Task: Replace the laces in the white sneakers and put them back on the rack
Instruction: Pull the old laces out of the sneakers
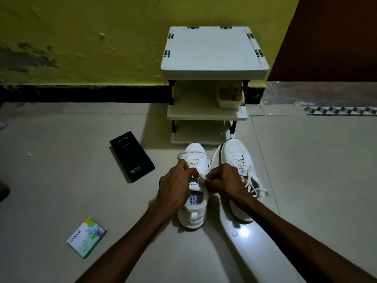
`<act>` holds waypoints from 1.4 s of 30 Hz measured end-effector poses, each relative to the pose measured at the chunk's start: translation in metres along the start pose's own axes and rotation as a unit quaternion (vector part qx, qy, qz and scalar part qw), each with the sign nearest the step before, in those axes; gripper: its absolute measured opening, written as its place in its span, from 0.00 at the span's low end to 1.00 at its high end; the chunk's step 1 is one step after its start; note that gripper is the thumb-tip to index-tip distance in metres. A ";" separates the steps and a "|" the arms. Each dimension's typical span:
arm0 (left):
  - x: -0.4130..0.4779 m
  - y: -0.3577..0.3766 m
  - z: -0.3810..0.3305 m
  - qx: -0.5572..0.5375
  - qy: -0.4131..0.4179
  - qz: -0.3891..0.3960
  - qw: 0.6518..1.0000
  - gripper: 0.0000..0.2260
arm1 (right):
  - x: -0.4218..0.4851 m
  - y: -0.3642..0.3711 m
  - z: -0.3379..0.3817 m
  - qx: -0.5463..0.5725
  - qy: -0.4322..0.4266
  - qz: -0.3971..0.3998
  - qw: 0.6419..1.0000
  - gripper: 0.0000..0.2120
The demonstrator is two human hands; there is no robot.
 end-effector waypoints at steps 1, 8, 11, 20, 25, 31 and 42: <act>0.002 0.001 -0.001 0.009 0.004 0.009 1.000 0.13 | -0.001 0.000 -0.001 0.002 0.003 -0.003 1.000 0.07; 0.016 0.023 0.015 -0.326 -0.003 0.030 0.945 0.17 | -0.008 0.002 0.002 -0.025 0.012 -0.067 0.997 0.06; 0.009 0.032 0.025 -0.547 -0.124 -0.027 0.828 0.28 | -0.006 0.004 0.001 -0.015 0.038 -0.062 0.997 0.06; 0.016 -0.002 0.034 -0.191 0.002 0.179 0.965 0.09 | -0.010 0.004 0.004 -0.021 0.048 -0.065 0.997 0.04; 0.025 -0.018 0.003 0.079 0.095 0.084 0.989 0.11 | -0.011 0.006 0.005 -0.030 0.052 -0.064 0.996 0.07; 0.022 0.001 0.003 0.027 0.041 0.082 0.995 0.09 | -0.010 0.001 0.009 -0.044 0.048 -0.063 0.996 0.09; 0.008 -0.008 0.041 -0.627 -0.167 0.029 0.760 0.21 | -0.009 0.000 0.001 0.008 0.075 -0.039 0.996 0.04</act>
Point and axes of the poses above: each hand's wrist, its own x-axis towards the middle knuckle, its own y-axis out of the palm, z = x × y, the point moved 6 cm from there along x, towards the middle knuckle, and after that the axes turned 11 degrees about y, right-handed, at the moved point
